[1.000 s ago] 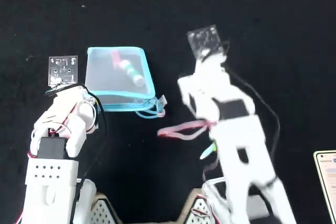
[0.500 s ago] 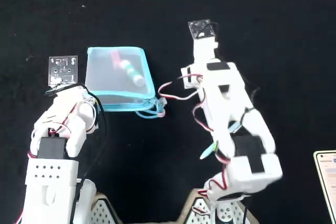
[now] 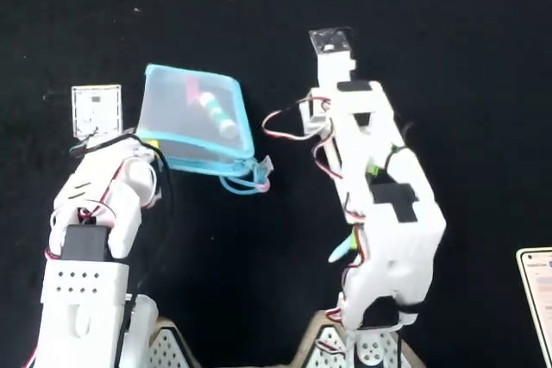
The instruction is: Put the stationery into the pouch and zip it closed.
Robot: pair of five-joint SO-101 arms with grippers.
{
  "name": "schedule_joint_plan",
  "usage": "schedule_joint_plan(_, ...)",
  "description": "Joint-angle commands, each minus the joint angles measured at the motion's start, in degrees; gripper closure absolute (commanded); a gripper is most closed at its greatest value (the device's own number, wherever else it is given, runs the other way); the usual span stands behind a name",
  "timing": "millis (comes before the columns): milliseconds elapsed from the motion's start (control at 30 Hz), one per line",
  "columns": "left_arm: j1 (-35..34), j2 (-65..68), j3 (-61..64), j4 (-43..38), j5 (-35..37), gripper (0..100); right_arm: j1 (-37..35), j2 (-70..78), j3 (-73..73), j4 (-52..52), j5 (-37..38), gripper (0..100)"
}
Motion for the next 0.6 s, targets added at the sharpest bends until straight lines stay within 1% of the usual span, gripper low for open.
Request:
schedule_joint_plan(0, 3.47, -0.18, -0.75, -2.29, 0.35, 97, 0.88, 1.01, -6.46, 3.78, 0.35, 85.8)
schedule_joint_plan(100, 5.14, -0.18, -0.22, -1.93, 0.35, 97, 0.97, 2.59, -8.57, 5.71, 0.35, 86.0)
schedule_joint_plan(333, 8.48, -0.09, -1.27, -2.99, 0.35, 97, 0.97, 4.53, -9.1, 5.89, 0.44, 86.1)
schedule_joint_plan(433, 8.31, -0.09, -1.01, -2.64, 0.44, 97, 0.97, 4.53, -8.92, 5.89, 0.44, 86.2)
schedule_joint_plan(500, 7.43, -0.18, -0.75, -1.05, 0.09, 97, 0.97, 4.53, -9.01, 6.33, 0.44, 90.4)
schedule_joint_plan(567, 5.23, -0.18, -0.57, 0.79, 0.35, 97, 0.97, 4.35, -9.54, 7.82, 0.44, 99.2)
